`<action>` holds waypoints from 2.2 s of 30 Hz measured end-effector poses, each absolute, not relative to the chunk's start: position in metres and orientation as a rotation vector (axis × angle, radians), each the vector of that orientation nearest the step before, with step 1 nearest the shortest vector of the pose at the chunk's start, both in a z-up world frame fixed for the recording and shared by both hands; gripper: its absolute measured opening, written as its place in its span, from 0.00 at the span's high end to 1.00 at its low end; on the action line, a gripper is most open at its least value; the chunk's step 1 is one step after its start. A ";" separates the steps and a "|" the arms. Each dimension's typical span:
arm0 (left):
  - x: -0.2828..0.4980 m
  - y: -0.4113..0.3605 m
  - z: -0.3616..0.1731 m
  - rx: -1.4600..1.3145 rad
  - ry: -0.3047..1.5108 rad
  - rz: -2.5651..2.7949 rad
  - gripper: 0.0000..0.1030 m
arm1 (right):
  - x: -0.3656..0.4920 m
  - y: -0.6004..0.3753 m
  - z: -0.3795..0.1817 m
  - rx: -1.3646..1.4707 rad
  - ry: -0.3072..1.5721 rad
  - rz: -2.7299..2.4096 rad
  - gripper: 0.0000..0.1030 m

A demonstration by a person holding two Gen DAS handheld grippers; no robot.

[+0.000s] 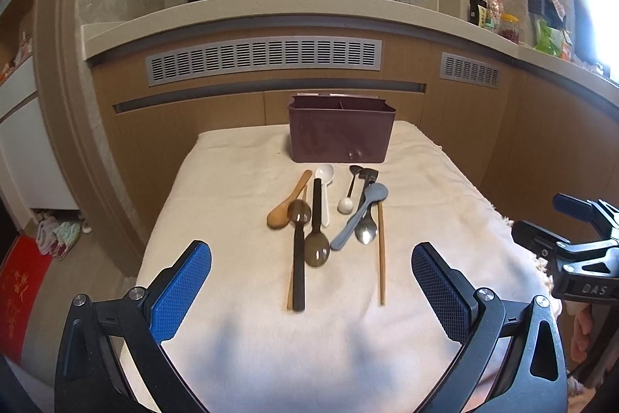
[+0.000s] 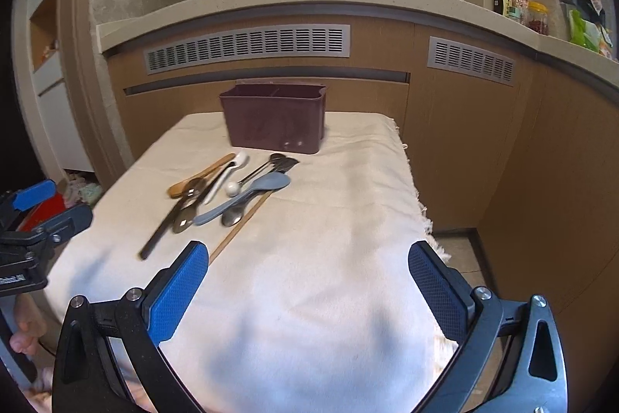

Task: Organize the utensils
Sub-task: 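Grasp the white plastic spoon with the left tool while the right tool grasps the white-knob spoon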

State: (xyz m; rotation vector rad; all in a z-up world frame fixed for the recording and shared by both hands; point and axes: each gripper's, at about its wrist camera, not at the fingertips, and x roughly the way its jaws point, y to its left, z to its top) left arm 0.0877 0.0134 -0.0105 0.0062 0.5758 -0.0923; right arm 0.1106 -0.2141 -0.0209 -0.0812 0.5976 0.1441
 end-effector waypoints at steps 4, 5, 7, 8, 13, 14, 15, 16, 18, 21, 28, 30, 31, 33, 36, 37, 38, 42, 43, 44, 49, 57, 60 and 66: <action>0.127 0.025 -0.017 0.005 0.608 -0.070 0.00 | 0.149 -0.205 -0.027 -0.148 0.583 0.108 0.00; 0.140 0.030 -0.021 -0.005 0.629 -0.063 0.00 | 0.158 -0.204 -0.029 -0.154 0.591 0.106 0.00; 0.161 0.041 -0.027 -0.044 0.660 -0.063 0.00 | 0.182 -0.199 -0.034 -0.156 0.620 0.126 0.00; 0.168 0.047 -0.030 -0.062 0.666 -0.052 0.00 | 0.192 -0.197 -0.037 -0.154 0.636 0.145 0.00; 0.200 0.070 -0.045 -0.030 0.671 0.072 0.00 | 0.232 -0.163 -0.053 -0.224 0.676 0.337 0.02; 0.205 0.074 -0.047 -0.018 0.674 0.079 0.00 | 0.237 -0.152 -0.056 -0.262 0.669 0.354 0.10; 0.208 0.077 -0.049 -0.011 0.676 0.080 0.00 | 0.242 -0.143 -0.058 -0.296 0.667 0.369 0.23; 0.211 0.082 -0.051 -0.005 0.677 0.077 0.00 | 0.249 -0.134 -0.061 -0.324 0.677 0.383 0.35; 0.216 0.087 -0.053 -0.018 0.680 0.059 0.01 | 0.268 -0.121 -0.066 -0.329 0.720 0.414 0.42; 0.229 0.087 -0.053 -0.089 0.716 -0.031 0.15 | 0.299 -0.110 -0.069 -0.304 0.779 0.392 0.47; 0.308 0.039 -0.056 -0.095 0.851 -0.324 0.47 | 0.312 -0.144 -0.071 -0.266 0.760 0.225 0.41; 0.327 0.024 -0.061 -0.059 0.899 -0.372 0.47 | 0.307 -0.157 -0.076 -0.256 0.782 0.212 0.39; 0.340 0.013 -0.066 -0.022 0.928 -0.394 0.47 | 0.303 -0.164 -0.079 -0.246 0.790 0.205 0.38; 0.355 0.003 -0.071 0.014 0.963 -0.398 0.47 | 0.298 -0.176 -0.081 -0.229 0.799 0.194 0.36; 0.378 -0.002 -0.082 0.009 1.029 -0.374 0.49 | 0.291 -0.190 -0.084 -0.193 0.808 0.194 0.36; 0.383 -0.003 -0.085 0.002 1.045 -0.358 0.50 | 0.290 -0.193 -0.085 -0.184 0.809 0.196 0.36; 0.388 -0.006 -0.088 0.003 1.063 -0.352 0.51 | 0.289 -0.195 -0.087 -0.179 0.807 0.196 0.36; 0.395 -0.023 -0.091 0.081 1.052 -0.331 0.58 | 0.289 -0.198 -0.091 -0.188 0.793 0.182 0.36; 0.395 -0.026 -0.093 0.089 1.055 -0.327 0.74 | 0.291 -0.198 -0.091 -0.187 0.794 0.186 0.36; 0.394 -0.029 -0.095 0.089 1.055 -0.322 0.88 | 0.294 -0.197 -0.091 -0.185 0.796 0.192 0.36; 0.371 -0.008 -0.079 -0.018 0.956 -0.313 0.91 | 0.302 -0.184 -0.085 -0.172 0.795 0.246 0.36; 0.326 0.058 -0.063 -0.224 0.847 -0.233 0.92 | 0.295 -0.135 -0.082 -0.183 0.810 0.477 0.54; 0.318 0.069 -0.060 -0.257 0.834 -0.226 0.92 | 0.295 -0.110 -0.087 -0.236 0.820 0.523 0.64; 0.301 0.092 -0.072 -0.296 0.859 -0.226 0.91 | 0.297 -0.076 -0.104 -0.333 0.846 0.500 0.77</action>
